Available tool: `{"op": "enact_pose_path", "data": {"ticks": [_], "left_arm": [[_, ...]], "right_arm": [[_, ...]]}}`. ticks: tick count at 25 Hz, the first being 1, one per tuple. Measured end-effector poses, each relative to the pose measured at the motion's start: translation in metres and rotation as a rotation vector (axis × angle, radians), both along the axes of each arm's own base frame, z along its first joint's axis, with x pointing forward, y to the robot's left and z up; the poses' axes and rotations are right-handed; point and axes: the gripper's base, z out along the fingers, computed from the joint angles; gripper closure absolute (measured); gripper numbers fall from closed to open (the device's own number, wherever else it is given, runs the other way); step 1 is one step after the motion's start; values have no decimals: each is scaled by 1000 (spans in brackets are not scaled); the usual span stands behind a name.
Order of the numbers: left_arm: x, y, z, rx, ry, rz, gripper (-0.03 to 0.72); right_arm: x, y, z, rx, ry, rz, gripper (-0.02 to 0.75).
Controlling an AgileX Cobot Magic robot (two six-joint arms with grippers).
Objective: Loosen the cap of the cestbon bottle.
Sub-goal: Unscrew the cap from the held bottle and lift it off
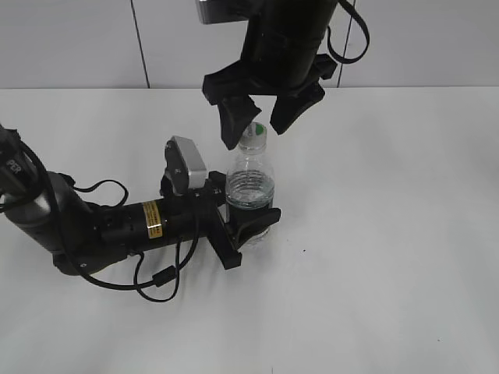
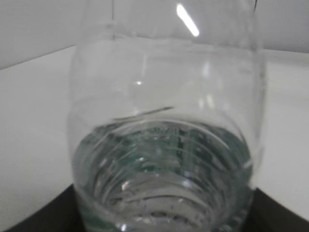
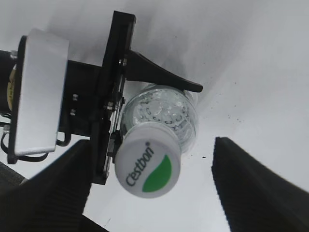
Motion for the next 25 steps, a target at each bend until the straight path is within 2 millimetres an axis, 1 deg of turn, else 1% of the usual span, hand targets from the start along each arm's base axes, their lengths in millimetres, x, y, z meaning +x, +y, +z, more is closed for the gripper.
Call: {"op": "enact_pose_path", "data": {"ticks": [2,7,9,11,12,13,15,18,21,25], "left_arm": [[0,0,0,0,0,0,287],[0,0,0,0,0,1,287],[0,0,0,0,0,1,287],[0,0,0,0,0,1,287],[0,0,0,0,0,2,287],[0,0,0,-1,0,3,287],[0,0,0,0,1,3,287],[0,0,0,0,1,3,287],[0,0,0,0,1,3,288],[0,0,0,0,1,3,288]], "right_arm": [[0,0,-2,-3,5,0,168],[1,0,-2,-5,3,3,258],[1,0,-2,-5,3,3,309],[1,0,-2,-5,3,3,373],[0,0,-2,-4,4,3,417],[0,1,-2,-3,4,4,441],[0,1,-2,-5,-1,23,441],[-1,2,-2,-13,-25,104,441],[-1,2,-2,-26,-64,237,441],[-1,2,-2,-46,-130,463,441]]}}
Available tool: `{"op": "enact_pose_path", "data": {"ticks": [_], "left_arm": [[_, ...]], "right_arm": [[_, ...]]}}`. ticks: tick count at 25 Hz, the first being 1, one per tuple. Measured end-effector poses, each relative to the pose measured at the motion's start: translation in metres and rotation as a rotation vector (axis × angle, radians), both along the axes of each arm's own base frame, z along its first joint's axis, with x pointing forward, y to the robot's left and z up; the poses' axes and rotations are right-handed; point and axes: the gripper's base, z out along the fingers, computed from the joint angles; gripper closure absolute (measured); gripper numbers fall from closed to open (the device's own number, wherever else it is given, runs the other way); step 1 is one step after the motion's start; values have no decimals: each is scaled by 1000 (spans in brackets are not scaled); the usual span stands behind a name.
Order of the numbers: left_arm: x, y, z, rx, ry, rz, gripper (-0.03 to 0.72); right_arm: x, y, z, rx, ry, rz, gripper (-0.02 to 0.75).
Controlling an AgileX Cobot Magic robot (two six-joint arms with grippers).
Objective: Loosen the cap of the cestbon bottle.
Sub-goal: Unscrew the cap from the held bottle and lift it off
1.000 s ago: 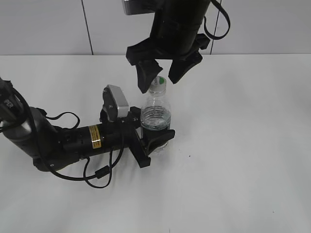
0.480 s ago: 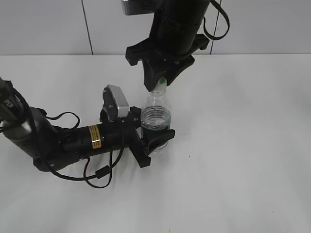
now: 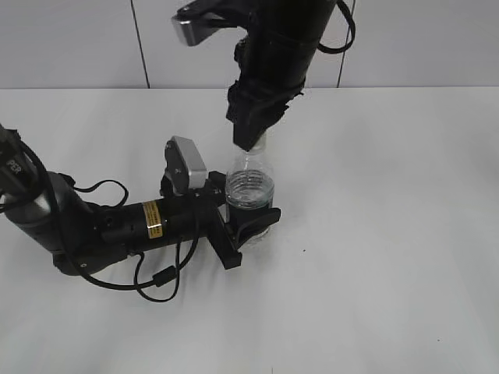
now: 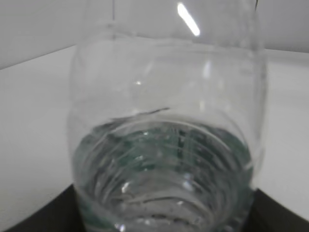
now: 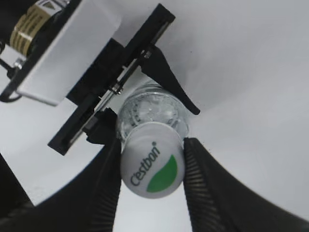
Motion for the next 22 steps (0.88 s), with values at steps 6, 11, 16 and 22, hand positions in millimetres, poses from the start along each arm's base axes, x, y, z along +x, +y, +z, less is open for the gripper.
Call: {"op": "enact_pose_path", "data": {"ticks": [6,11,16,22], "left_arm": [[0,0,0,-1,1,0,288],[0,0,0,0,2,0,288],[0,0,0,0,3,1,288],[0,0,0,0,3,-1,288]], "right_arm": [[0,0,1,-36,-127,414,441],[-1,0,2,-60,-226,741,441],[-1,0,4,-73,-277,900,441],[-9,-6,30,-61,-335,888,442]]}}
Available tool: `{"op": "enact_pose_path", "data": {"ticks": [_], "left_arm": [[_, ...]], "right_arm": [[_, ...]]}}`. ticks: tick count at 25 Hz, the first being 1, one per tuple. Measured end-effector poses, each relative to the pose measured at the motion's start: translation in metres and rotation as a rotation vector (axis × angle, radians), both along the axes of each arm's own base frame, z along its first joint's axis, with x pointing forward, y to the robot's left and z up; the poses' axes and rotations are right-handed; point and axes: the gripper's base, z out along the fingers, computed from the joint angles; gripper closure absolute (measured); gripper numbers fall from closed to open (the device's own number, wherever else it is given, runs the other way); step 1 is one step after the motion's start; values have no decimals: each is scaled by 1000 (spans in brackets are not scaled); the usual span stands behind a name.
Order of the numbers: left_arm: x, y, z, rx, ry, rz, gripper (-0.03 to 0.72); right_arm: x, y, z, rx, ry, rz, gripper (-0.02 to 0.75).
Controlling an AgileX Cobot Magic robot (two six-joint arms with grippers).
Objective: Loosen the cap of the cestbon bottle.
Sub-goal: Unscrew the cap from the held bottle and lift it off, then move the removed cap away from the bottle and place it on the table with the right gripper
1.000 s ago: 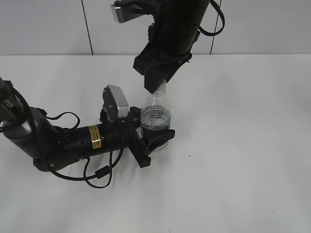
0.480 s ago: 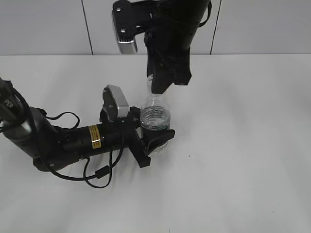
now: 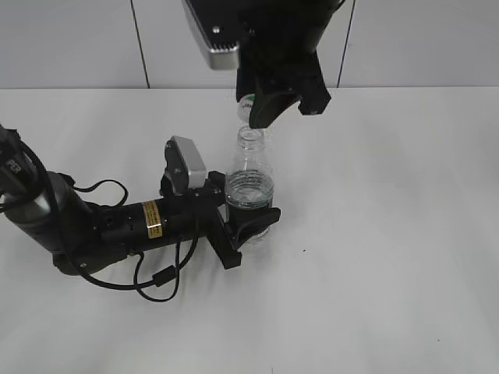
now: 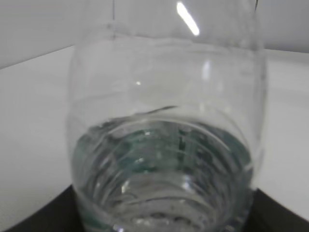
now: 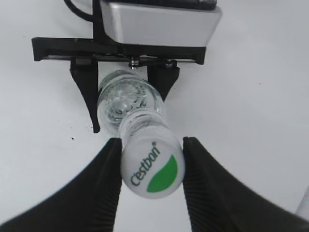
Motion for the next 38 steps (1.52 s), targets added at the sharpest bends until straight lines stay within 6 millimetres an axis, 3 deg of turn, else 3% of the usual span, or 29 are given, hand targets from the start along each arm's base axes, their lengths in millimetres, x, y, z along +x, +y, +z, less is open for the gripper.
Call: {"op": "enact_pose_path", "data": {"ticks": [2,6,11,14,18,26,30,38], "left_arm": [[0,0,0,0,0,0,288],[0,0,0,1,-1,-1,288],[0,0,0,1,-1,-1,288],[0,0,0,0,-1,-2,288],[0,0,0,1,-1,-2,288],[0,0,0,0,-1,-2,288],[0,0,0,0,-1,-2,288],[0,0,0,0,-1,-2,288]], "right_arm": [[-5,-4,16,38,4,-89,442],[-11,-13,37,156,153,-587,442],[-6,-23,39,227,273,-1123,442],[2,-33,31,215,263,-1271,442],[15,-59,6,153,319,-1395,442],[33,-136,-60,52,383,-1624,442],[31,-146,-91,79,370,-1652,442],[39,-144,-140,21,392,-1663,442]]}}
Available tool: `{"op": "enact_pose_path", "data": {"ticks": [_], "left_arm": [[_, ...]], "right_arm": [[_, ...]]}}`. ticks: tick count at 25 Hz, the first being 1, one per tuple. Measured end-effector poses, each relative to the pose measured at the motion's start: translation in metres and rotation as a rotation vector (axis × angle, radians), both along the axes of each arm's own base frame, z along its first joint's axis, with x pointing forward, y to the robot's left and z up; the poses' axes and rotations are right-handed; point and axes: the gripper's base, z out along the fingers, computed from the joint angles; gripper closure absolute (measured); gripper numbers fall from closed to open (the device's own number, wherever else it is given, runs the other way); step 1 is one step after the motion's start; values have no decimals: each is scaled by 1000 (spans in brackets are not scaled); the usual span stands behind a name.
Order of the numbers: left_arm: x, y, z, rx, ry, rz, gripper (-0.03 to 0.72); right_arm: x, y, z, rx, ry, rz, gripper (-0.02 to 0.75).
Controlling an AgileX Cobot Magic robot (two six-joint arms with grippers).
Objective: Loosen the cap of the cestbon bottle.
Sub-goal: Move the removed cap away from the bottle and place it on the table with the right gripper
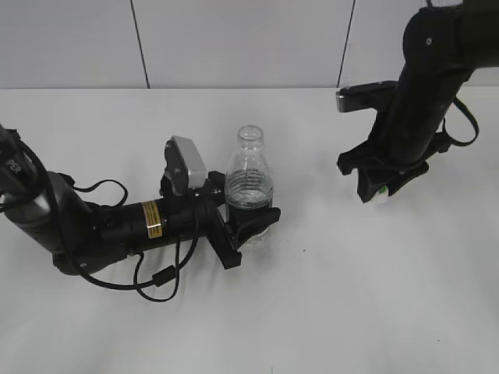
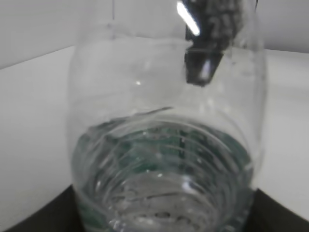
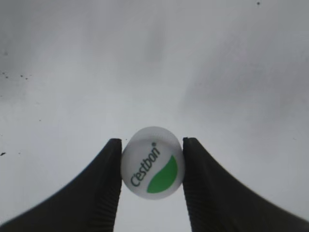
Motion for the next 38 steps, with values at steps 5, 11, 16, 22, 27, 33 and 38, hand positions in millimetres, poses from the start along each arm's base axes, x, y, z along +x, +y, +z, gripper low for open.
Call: {"op": "enact_pose_path", "data": {"ticks": [5,11,16,22,27,33,38], "left_arm": [[0,0,0,0,0,0,288],[0,0,0,0,0,0,288],[0,0,0,0,0,0,288],[0,0,0,1,0,1,288],[0,0,0,1,0,1,288],[0,0,0,0,1,1,261],[0,2,-10,50,33,12,181]], "right_arm": [[6,1,-30,-23,19,7,442],[10,0,-46,-42,9,20,443],[11,-1,-51,-50,11,25,443],[12,-1,-52,-50,5,26,257],[12,-1,-51,-50,5,25,119],[10,-1,-38,-48,-4,31,130],[7,-2,-27,-53,-3,46,144]]}}
